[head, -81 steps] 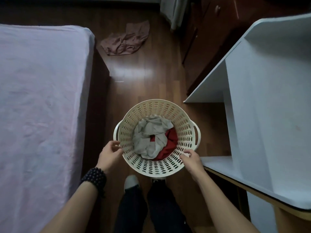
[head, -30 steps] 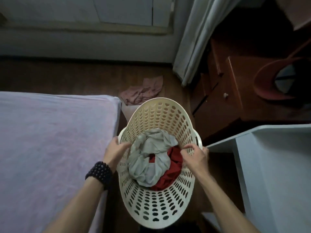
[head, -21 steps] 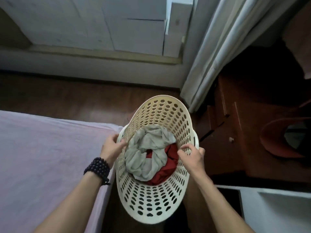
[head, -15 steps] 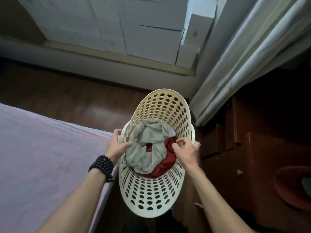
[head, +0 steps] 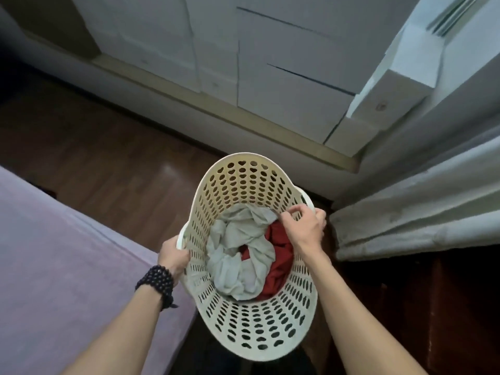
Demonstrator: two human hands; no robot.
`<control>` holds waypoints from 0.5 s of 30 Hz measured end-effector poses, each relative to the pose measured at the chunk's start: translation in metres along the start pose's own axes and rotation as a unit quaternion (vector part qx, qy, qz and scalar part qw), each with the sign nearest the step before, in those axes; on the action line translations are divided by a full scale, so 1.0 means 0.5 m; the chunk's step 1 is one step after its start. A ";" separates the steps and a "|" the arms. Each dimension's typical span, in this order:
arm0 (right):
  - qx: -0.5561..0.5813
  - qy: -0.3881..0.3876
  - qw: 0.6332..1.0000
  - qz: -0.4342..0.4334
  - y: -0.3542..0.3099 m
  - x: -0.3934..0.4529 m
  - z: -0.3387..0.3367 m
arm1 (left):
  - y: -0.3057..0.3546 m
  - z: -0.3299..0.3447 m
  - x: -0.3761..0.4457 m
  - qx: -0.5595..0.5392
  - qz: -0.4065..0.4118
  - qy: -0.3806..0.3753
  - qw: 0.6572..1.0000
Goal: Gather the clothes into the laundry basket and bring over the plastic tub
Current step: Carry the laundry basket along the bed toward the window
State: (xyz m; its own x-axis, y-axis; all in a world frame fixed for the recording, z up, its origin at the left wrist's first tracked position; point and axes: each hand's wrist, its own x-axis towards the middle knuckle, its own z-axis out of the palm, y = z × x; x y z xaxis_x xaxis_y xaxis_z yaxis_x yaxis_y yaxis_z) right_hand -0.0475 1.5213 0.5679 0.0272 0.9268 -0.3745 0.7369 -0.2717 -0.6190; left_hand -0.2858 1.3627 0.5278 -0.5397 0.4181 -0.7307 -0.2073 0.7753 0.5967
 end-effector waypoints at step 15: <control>-0.012 -0.188 0.980 -0.063 -0.142 0.518 0.316 | 0.177 0.008 0.460 0.002 -0.040 0.293 0.955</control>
State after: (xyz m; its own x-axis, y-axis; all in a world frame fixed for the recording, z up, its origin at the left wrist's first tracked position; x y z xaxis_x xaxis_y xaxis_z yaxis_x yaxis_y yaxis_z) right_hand -0.1996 1.7398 0.4060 -0.3115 0.7905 -0.5273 0.7348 -0.1515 -0.6611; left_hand -0.4249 1.5296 0.4111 -0.8865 0.0226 -0.4622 -0.2636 0.7963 0.5445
